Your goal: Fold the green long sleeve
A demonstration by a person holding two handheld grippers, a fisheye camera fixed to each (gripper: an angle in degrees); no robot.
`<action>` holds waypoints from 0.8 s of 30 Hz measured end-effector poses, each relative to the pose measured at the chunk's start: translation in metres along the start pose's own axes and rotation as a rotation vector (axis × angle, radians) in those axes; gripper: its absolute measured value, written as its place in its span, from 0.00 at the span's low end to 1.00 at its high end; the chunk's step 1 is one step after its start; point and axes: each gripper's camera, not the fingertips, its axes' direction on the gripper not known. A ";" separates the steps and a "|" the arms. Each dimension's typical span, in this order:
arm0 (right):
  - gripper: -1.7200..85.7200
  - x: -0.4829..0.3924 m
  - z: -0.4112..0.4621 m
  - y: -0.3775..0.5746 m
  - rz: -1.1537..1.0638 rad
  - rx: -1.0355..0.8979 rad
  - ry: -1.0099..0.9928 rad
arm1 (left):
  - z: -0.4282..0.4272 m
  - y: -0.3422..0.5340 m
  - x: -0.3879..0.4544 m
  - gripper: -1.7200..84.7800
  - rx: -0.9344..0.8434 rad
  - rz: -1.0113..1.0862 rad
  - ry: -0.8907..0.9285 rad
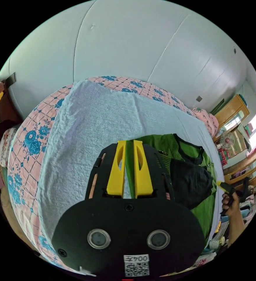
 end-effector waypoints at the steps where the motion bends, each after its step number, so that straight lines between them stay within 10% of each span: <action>1: 0.08 0.011 0.004 0.004 0.033 -0.022 -0.041 | -0.005 -0.002 -0.011 0.04 -0.001 -0.036 0.021; 12: 0.08 0.056 0.031 0.004 0.254 -0.059 -0.238 | -0.041 0.025 -0.029 0.04 -0.045 0.024 0.331; 24: 0.02 0.020 0.025 -0.009 0.129 -0.067 0.080 | -0.015 0.079 0.069 0.04 -0.232 0.514 0.026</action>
